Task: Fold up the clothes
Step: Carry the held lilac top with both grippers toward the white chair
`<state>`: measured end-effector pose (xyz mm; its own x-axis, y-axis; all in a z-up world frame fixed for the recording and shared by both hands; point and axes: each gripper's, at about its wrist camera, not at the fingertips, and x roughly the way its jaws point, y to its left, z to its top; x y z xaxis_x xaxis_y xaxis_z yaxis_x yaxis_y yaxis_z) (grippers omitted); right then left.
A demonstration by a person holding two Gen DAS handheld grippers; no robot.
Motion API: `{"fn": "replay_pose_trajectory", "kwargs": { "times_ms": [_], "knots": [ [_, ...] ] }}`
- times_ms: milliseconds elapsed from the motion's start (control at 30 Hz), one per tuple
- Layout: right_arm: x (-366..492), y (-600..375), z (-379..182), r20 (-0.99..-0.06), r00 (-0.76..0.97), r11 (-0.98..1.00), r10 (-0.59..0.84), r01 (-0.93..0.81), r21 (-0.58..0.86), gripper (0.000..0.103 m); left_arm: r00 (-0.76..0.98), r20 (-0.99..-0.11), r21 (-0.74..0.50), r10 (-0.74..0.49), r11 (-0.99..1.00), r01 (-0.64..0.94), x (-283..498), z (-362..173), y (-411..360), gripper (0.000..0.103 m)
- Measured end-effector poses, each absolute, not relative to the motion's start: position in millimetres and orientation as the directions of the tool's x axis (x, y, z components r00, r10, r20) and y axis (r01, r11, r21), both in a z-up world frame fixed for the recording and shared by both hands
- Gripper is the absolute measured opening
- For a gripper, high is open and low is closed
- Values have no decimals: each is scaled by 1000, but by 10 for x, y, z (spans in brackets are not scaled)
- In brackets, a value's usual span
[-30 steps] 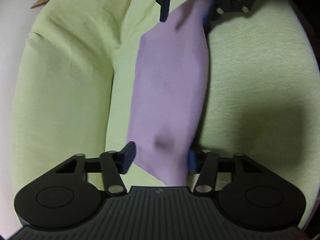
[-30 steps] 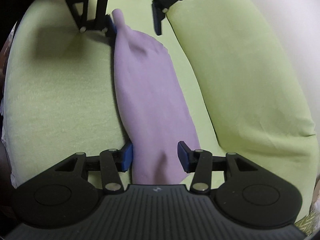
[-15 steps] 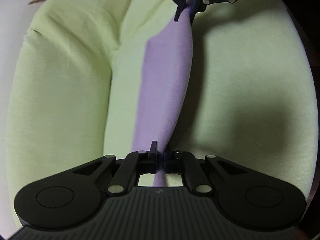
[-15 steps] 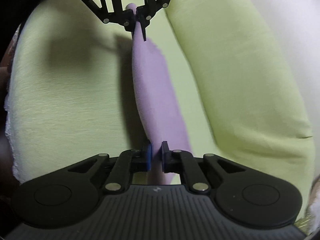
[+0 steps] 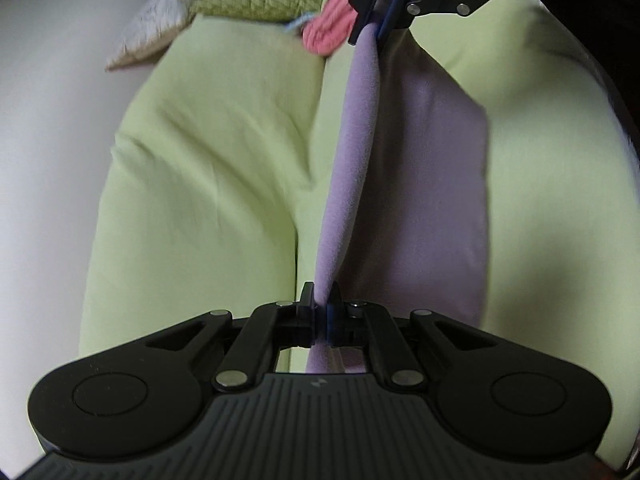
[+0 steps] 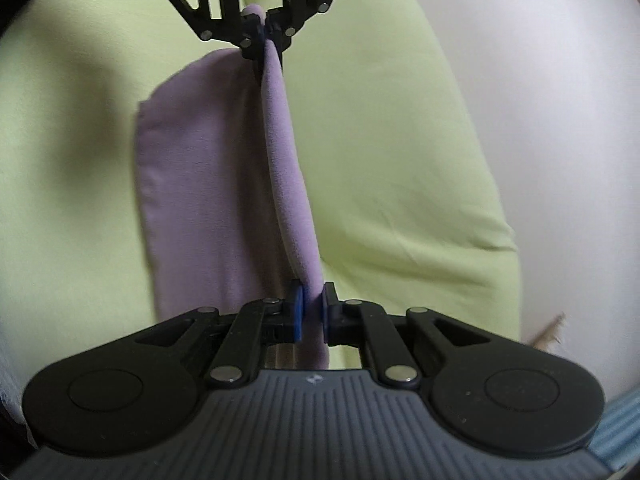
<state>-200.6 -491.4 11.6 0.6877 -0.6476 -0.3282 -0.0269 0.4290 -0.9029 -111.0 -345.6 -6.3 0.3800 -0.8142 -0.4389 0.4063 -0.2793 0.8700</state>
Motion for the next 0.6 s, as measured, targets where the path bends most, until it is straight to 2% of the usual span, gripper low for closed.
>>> {"fn": "replay_pose_trajectory", "kwargs": {
  "times_ms": [233, 433, 600],
  "knots": [
    [-2324, -5050, 486, -294, 635, 408, -714, 37, -912, 6, 327, -418, 885, -847, -298, 358, -1529, 33, -3680, 5],
    [-2960, -5296, 526, -280, 593, 401, -755, 81, -912, 6, 287, -401, 896, -870, -307, 320, -1976, 40, -3894, 5],
    [-3125, -5426, 414, -273, 536, 391, -799, 118, -913, 6, 238, -398, 903, -886, -333, 270, -2295, 27, -4098, 5]
  ]
}}
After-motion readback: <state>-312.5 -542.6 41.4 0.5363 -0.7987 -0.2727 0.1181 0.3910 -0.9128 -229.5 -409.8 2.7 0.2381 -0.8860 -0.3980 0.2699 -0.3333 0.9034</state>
